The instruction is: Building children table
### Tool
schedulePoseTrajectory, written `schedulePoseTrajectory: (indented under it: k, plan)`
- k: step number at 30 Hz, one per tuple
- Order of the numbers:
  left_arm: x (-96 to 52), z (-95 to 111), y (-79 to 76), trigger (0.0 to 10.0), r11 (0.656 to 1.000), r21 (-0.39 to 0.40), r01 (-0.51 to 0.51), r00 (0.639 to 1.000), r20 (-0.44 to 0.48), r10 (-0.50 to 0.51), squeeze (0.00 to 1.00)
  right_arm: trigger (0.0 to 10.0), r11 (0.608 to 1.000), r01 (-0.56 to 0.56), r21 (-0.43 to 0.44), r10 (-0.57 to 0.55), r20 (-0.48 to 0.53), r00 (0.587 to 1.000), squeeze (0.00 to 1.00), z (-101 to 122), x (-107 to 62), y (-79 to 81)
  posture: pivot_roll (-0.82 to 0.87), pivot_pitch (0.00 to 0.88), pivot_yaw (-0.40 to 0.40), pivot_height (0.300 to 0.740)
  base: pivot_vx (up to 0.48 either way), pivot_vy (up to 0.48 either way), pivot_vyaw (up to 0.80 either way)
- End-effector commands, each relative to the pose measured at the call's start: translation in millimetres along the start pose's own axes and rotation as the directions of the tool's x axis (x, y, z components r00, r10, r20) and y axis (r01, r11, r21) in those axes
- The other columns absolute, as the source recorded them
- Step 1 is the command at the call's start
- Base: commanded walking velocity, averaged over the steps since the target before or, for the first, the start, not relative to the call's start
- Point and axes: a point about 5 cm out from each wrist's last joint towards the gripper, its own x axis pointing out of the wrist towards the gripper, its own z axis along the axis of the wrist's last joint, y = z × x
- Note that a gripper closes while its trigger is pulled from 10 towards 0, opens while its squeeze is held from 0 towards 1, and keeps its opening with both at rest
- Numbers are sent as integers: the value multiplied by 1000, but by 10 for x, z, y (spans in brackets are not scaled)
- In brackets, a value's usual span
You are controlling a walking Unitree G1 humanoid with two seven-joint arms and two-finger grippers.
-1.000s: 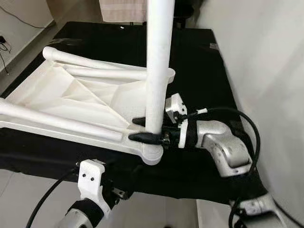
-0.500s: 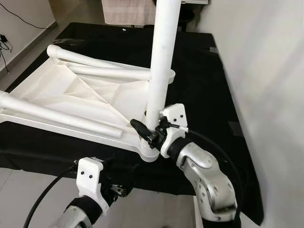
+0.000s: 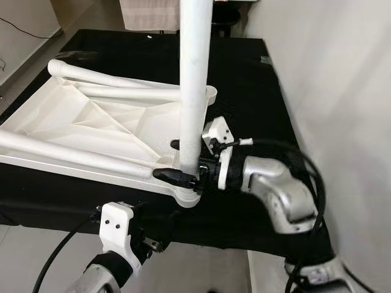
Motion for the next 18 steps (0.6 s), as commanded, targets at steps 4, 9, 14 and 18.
schedulePoseTrajectory:
  k: [4, 9, 14, 18]
  plan:
    - [-29, -14, -32, 10000, 1000, -13, 1, 1000, -5, -1, 0, 10000, 986, -168, -9, 167, -11, 986, 0, 1, 62, -55, 11, 244, -73, 740, 0, 0, 0]
    - [-40, -12, -43, 10000, 1000, -15, 2, 1000, -8, -2, 0, 0, 972, -235, 13, 235, -18, 972, 0, -17, 70, -89, 13, 250, -75, 740, 0, 0, 0]
    - [-46, -11, -48, 10000, 1000, -17, 2, 1000, -8, -3, 0, 0, 963, -270, 21, 270, -16, 963, 0, -17, 57, -115, 11, 253, -75, 740, 0, 0, 0]
    - [-44, -9, -56, 10000, 1000, -19, 3, 1000, -7, -3, 0, 0, 976, -216, 18, 217, -21, 976, 0, -48, 20, -162, 5, 255, -76, 740, 0, 0, 0]
